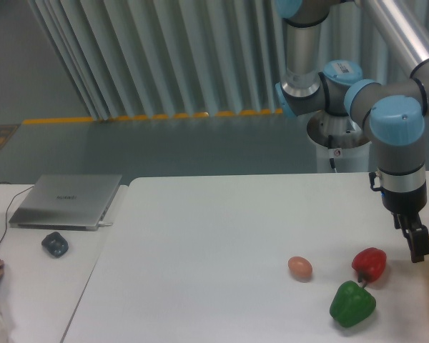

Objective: Place the triangular bread on the table
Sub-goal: 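Raise the gripper and move it toward the yellow tray beside the table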

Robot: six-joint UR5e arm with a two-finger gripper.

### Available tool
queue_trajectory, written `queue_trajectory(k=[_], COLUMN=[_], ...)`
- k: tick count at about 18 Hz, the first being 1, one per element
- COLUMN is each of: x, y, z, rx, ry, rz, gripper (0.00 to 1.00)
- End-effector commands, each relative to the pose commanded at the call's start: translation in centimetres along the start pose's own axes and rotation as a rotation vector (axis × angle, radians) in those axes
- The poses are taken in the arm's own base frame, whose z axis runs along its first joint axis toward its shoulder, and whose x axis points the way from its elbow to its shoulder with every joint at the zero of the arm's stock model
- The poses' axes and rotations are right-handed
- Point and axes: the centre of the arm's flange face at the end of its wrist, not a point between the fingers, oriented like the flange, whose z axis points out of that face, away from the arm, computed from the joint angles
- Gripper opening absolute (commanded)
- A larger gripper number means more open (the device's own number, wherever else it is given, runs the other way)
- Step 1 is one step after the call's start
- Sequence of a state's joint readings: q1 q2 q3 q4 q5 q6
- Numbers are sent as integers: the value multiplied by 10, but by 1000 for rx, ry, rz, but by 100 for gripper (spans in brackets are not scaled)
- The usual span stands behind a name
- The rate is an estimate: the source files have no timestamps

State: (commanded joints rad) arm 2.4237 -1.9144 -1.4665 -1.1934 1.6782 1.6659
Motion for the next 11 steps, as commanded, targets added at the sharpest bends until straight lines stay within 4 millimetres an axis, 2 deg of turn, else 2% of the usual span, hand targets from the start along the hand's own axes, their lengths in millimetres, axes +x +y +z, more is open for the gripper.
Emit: queue_trajectory(k=[6, 11], x=[-2, -10], y=[1, 17], z=[1, 10], rx=[12, 7], ry=[-4, -41], rz=[-14, -45], gripper=[100, 100])
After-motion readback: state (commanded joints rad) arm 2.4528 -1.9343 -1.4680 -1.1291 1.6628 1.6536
